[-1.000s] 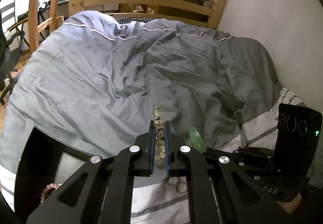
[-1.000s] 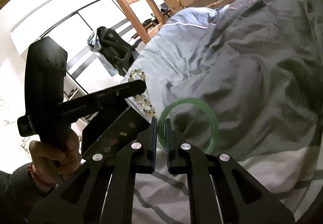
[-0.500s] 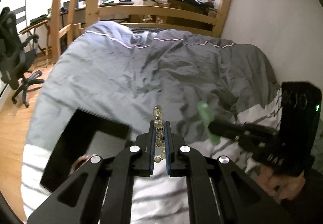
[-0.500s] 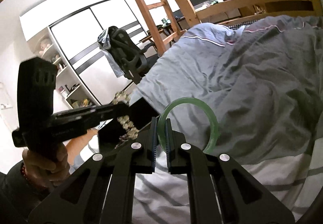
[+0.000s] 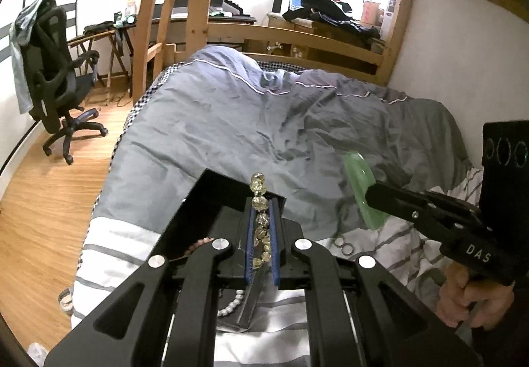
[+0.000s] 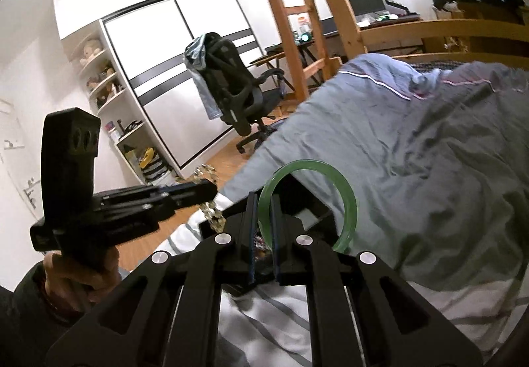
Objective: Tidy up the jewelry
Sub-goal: 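Carry the gold bracelet and jade bangle over the black box and open both grippers, then grasp the silver ring with the left gripper while the right gripper grasps another silver ring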
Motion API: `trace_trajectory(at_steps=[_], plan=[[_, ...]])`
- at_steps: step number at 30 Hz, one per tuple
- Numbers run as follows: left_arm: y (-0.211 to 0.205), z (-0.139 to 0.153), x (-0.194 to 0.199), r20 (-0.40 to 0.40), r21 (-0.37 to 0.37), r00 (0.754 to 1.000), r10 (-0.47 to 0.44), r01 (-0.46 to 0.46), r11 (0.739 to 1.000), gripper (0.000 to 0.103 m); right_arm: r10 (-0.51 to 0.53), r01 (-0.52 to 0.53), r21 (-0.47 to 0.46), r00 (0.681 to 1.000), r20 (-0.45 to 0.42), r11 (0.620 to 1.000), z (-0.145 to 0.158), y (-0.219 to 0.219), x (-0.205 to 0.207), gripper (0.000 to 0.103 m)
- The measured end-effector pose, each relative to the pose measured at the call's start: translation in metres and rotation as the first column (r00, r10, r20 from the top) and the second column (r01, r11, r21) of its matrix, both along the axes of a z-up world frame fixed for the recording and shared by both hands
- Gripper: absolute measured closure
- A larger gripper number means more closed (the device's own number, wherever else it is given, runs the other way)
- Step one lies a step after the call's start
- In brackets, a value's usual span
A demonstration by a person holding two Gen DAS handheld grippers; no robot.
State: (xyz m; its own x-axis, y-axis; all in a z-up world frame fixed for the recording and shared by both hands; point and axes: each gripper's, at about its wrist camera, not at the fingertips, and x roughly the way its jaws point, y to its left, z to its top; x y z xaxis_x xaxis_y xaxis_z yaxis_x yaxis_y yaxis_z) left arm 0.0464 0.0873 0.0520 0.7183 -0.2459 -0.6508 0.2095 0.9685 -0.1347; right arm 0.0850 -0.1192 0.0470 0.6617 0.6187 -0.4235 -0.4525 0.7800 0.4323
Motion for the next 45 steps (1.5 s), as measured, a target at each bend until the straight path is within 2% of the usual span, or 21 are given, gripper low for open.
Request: trace_trajectory(at_steps=[6,10,13,22,26,27,28,29,30,33,35,39,45], plan=[[0.026,0.000,0.000,-0.005,-0.038,0.999,0.046,-0.046,0.998,0.095,0.034,-0.034,-0.005,0.999,0.004,0.999,0.008,0.033,0.011,0.095],[0.041,-0.007,0.003,-0.041,-0.068,0.998,0.055,-0.058,0.996,0.095,0.051,-0.051,-0.001,0.999,0.000,0.999,0.008,0.054,0.019,0.095],[0.049,-0.018,0.009,-0.088,-0.102,0.995,0.047,-0.056,0.993,0.095,0.071,-0.071,0.014,0.997,-0.030,0.997,-0.001,0.068,0.026,0.095],[0.059,-0.028,0.014,-0.146,-0.112,0.985,0.088,-0.105,0.988,0.095,0.085,-0.085,-0.001,0.988,-0.133,0.996,-0.035,0.090,0.046,0.094],[0.062,-0.029,0.016,-0.155,-0.122,0.983,0.096,-0.115,0.986,0.094,0.077,-0.079,-0.004,0.978,-0.194,0.997,-0.048,0.087,0.050,0.088],[0.063,-0.029,0.016,-0.155,-0.123,0.983,0.099,-0.119,0.985,0.089,0.076,-0.076,0.004,0.976,-0.202,0.997,-0.050,0.086,0.050,0.082],[0.064,-0.029,0.015,-0.151,-0.122,0.983,0.108,-0.127,0.984,0.084,0.074,-0.072,0.018,0.977,-0.199,0.997,-0.049,0.084,0.050,0.068],[0.064,-0.027,0.014,-0.144,-0.117,0.983,0.117,-0.134,0.984,0.069,0.069,-0.063,0.039,0.980,-0.185,0.997,-0.046,0.080,0.048,0.048],[0.063,-0.026,0.013,-0.135,-0.112,0.983,0.126,-0.141,0.984,0.052,0.059,-0.051,0.051,0.985,-0.165,0.997,-0.042,0.076,0.045,0.041],[0.064,-0.017,0.007,-0.070,-0.102,0.984,0.164,-0.171,0.980,0.018,-0.001,0.005,0.037,0.995,-0.104,0.999,-0.024,0.060,0.037,0.029],[0.062,-0.013,0.005,-0.039,-0.118,0.985,0.168,-0.171,0.978,0.006,-0.056,0.056,0.000,0.996,-0.070,0.998,-0.013,0.047,0.031,0.007],[0.045,-0.011,0.006,-0.007,-0.130,0.993,0.118,-0.118,0.984,0.006,-0.144,0.141,-0.090,0.989,-0.026,0.986,0.003,0.016,0.017,0.004],[-0.014,-0.009,0.011,0.052,0.002,0.999,-0.014,0.014,1.000,0.006,-0.235,0.233,-0.208,0.972,0.014,0.950,0.002,-0.024,-0.014,0.004]])
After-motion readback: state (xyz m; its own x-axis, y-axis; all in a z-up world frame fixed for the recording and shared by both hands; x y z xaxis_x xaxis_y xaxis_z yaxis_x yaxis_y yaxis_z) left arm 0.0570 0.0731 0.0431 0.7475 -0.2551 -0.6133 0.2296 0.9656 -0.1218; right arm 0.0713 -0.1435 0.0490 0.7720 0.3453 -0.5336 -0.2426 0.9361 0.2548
